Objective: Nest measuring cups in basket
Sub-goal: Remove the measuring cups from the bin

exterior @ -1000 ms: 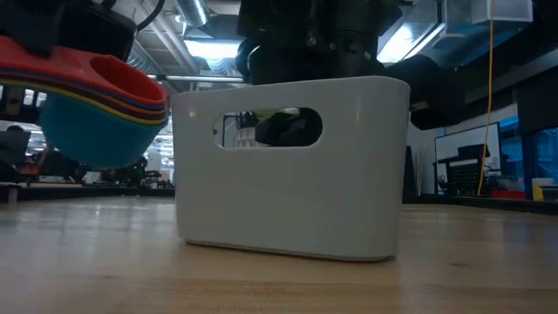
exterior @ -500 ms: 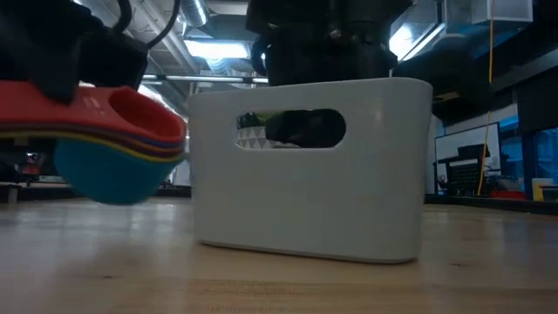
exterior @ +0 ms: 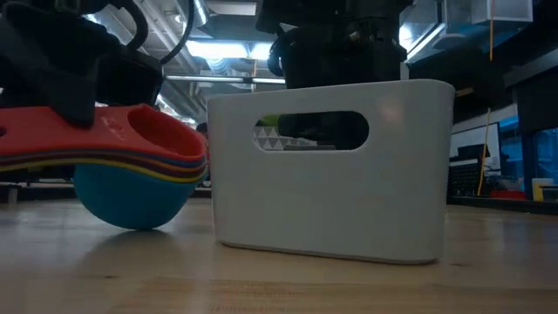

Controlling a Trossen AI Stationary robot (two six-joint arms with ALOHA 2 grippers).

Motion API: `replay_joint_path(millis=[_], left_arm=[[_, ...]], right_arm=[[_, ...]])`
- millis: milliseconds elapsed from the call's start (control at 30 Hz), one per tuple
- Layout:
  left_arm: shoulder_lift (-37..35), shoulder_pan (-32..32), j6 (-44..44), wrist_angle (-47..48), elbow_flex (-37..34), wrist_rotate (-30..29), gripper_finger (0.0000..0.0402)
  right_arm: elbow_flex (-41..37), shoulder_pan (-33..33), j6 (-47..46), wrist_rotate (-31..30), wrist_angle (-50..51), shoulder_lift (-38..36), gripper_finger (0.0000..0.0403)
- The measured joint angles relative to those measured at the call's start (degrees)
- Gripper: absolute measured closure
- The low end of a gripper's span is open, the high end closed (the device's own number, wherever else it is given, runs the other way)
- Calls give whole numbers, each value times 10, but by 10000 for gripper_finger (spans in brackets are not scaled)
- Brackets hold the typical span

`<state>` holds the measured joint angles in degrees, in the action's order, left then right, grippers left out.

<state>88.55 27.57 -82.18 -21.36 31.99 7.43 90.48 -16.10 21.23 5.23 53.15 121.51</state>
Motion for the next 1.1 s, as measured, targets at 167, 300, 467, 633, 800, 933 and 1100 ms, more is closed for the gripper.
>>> replay_joint_path(millis=[167,300,467,633,800,933,1100], left_arm=[[-1,-13,0,2,0,8,325],[-2,-20,0,5,0,11,318],[-1,-31,0,14,-2,28,305],[0,-42,0,12,-2,31,282],[-1,-53,-2,12,-2,41,256],[-1,-55,-2,18,-2,41,254],[-1,-54,13,17,-2,49,254]], right_arm=[[0,0,2,0,0,0,387],[0,0,3,0,0,0,387],[0,0,3,0,-1,-1,387],[1,0,3,0,-1,-1,387],[1,0,3,-1,-1,-1,387],[1,0,3,-1,-1,-1,387],[1,0,3,-1,-1,-2,387]])
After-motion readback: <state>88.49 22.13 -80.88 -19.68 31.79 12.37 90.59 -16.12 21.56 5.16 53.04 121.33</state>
